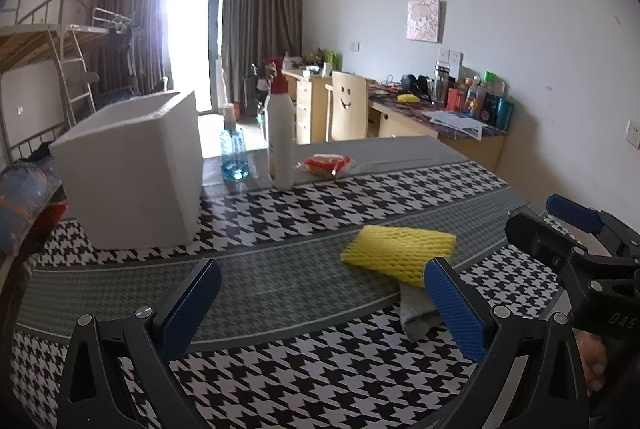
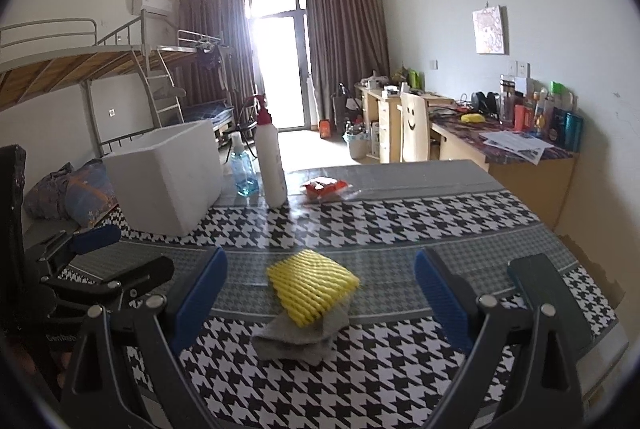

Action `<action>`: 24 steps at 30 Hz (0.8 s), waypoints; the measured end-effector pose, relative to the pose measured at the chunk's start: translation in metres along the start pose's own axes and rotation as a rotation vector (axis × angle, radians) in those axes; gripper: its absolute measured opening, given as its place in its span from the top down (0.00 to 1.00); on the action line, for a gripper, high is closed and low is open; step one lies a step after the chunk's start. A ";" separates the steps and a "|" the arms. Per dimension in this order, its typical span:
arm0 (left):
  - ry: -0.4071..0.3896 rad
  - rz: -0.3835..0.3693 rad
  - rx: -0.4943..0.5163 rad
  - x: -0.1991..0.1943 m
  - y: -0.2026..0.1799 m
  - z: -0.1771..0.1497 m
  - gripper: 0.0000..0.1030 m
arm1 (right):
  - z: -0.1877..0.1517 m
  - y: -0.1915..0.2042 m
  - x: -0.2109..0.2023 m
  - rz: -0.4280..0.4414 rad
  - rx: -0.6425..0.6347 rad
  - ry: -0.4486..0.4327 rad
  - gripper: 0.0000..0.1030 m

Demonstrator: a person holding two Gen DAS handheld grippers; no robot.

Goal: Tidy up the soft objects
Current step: 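Move both open tools down toward the yellow sponge and grey cloth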

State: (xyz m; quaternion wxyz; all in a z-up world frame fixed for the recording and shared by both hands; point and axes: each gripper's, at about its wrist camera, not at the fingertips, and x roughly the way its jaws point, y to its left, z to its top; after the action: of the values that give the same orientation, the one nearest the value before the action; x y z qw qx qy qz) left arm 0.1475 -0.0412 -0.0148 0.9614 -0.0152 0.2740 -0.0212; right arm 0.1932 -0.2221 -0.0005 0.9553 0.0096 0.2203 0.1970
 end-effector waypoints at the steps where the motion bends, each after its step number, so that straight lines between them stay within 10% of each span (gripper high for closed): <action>1: 0.005 -0.002 0.001 0.001 -0.001 -0.001 0.01 | -0.001 -0.001 0.000 -0.003 0.001 0.001 0.06; 24: 0.157 -0.037 0.014 0.042 -0.015 -0.022 0.01 | -0.016 -0.018 0.027 0.015 0.048 0.119 0.06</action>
State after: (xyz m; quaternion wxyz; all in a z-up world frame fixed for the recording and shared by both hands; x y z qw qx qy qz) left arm 0.1714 -0.0589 -0.0552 0.9364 -0.0118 0.3481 -0.0419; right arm 0.2151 -0.2297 -0.0283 0.9385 0.0227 0.2811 0.1991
